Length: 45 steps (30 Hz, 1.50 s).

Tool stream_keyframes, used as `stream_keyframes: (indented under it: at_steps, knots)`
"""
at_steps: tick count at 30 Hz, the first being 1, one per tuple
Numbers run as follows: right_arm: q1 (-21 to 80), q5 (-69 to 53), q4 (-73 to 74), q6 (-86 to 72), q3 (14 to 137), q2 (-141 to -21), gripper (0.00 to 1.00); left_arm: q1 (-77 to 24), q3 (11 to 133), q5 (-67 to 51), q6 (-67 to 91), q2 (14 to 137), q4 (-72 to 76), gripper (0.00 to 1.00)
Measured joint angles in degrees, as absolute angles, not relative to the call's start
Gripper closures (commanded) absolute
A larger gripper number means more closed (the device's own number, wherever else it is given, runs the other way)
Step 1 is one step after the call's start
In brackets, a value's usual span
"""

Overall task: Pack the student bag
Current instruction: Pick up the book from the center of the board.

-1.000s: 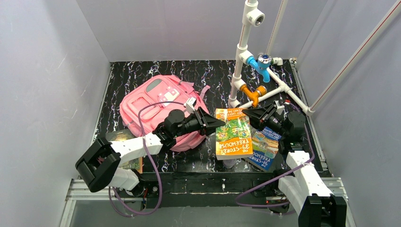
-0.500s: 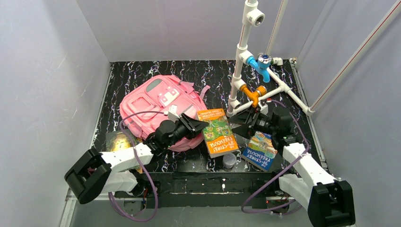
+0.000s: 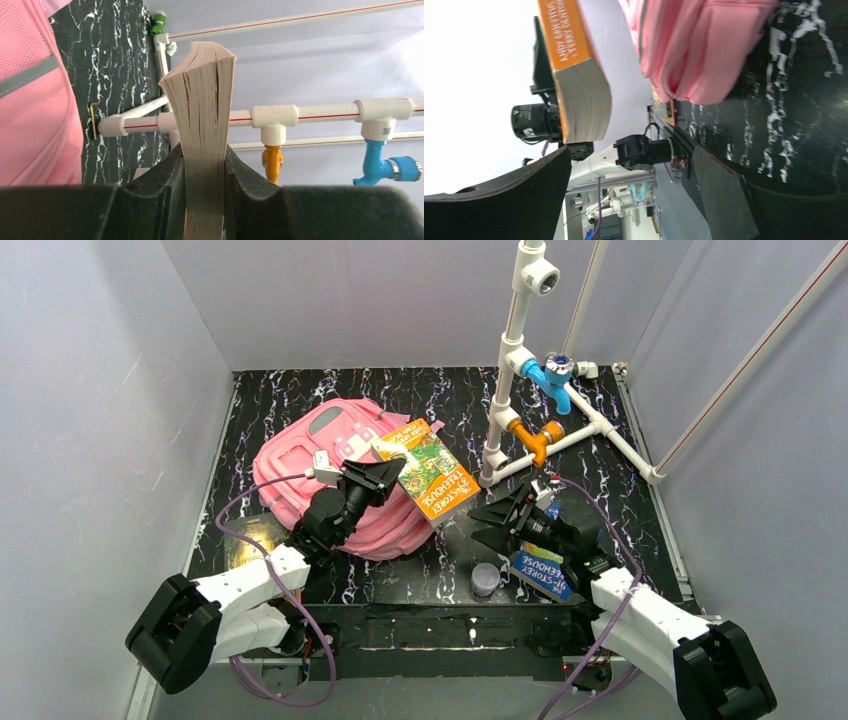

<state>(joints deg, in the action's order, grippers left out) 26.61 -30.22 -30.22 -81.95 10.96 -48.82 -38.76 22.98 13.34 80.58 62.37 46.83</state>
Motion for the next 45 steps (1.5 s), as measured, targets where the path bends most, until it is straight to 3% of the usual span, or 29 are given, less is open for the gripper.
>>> stream_keyframes:
  at_steps: [6, 14, 26, 30, 34, 35, 37, 40, 41, 45]
  knots:
    - [33.6, -22.2, -42.5, -88.1, 9.5, -50.1, 0.02, -38.8, 22.9, 13.3, 83.0, 62.8, 48.0, 1.0]
    - [43.3, -8.9, -57.0, -93.0, 8.7, -60.2, 0.14, -38.8, 20.9, 13.3, 85.3, 63.4, 50.0, 1.0]
    - [47.0, 3.8, -59.9, -93.7, 9.9, -62.4, 0.23, -38.7, 17.8, 12.9, 87.9, 63.0, 51.0, 1.0]
    - [48.9, 5.5, -61.8, -93.8, 10.3, -66.5, 0.43, -38.7, 17.3, 12.6, 88.1, 63.0, 51.2, 1.0]
    - [50.6, 6.8, -64.0, -94.1, 10.3, -69.7, 0.98, -38.7, 17.1, 11.7, 88.1, 63.0, 51.2, 1.0]
    - [51.0, 7.4, -64.9, -94.7, 10.3, -70.2, 0.99, -38.7, 16.8, 11.3, 88.0, 63.0, 51.5, 0.92]
    - [51.4, 7.8, -65.3, -94.8, 10.2, -70.1, 0.99, -38.2, 16.1, 10.0, 87.5, 62.9, 52.2, 0.6]
    - [51.8, 8.5, -63.1, -95.6, 8.1, -66.5, 0.99, -37.5, 15.0, 5.6, 86.8, 61.6, 51.5, 0.23]
    - [51.9, 8.6, -60.6, -95.9, 7.1, -63.8, 0.99, -37.3, 14.4, 3.8, 86.4, 60.5, 50.7, 0.15]
    - [51.9, 9.6, -46.9, -95.3, 4.2, -50.2, 0.99, -35.5, 14.6, -4.3, 81.2, 53.5, 39.7, 0.11]
